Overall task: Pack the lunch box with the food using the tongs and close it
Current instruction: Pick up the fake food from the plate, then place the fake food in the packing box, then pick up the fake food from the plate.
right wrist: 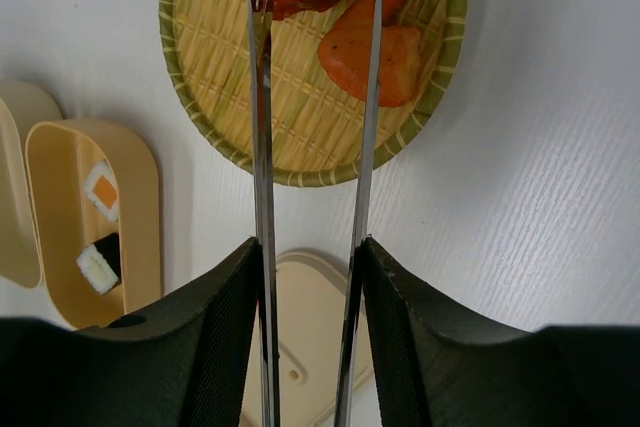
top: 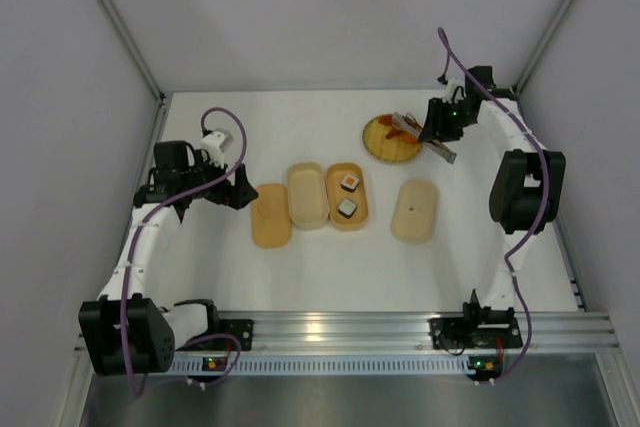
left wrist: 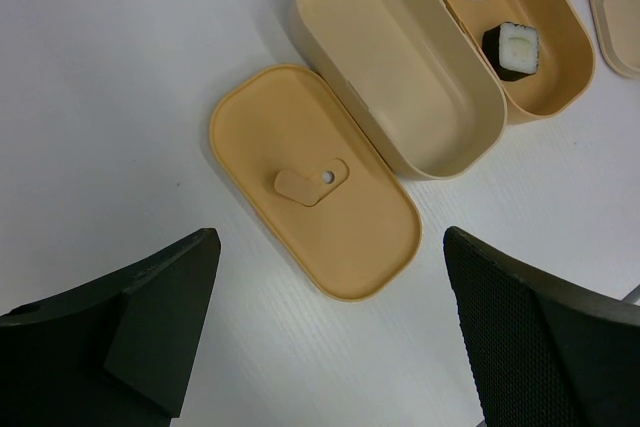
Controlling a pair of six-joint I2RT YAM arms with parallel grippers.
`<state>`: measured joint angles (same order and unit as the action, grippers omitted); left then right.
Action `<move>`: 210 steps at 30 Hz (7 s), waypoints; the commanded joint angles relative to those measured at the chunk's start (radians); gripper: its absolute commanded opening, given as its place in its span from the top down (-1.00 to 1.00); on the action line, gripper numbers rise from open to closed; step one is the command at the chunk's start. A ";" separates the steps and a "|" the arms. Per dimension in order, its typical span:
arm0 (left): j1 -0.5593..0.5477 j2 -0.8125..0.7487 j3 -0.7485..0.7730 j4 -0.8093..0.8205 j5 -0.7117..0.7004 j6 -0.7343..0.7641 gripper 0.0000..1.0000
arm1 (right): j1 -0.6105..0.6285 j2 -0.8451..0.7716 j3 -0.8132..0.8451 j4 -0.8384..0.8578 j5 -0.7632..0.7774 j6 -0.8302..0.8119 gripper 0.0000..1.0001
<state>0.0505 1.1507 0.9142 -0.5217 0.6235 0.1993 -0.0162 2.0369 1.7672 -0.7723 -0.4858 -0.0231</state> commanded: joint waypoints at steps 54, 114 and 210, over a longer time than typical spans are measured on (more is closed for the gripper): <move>0.000 0.003 0.018 0.014 0.047 -0.023 -0.96 | 0.008 -0.185 0.018 -0.091 -0.399 -0.003 1.00; 0.055 0.018 0.037 0.014 0.085 -0.040 -0.97 | 0.493 -0.139 0.118 -0.130 -0.109 -0.222 0.12; 0.055 0.038 -0.005 0.083 0.087 -0.040 -0.96 | 0.133 -0.145 -0.055 -0.053 0.276 -0.285 0.28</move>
<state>0.1005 1.1896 0.9134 -0.4828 0.6956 0.1547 0.1024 1.9152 1.6997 -0.8612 -0.2169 -0.3099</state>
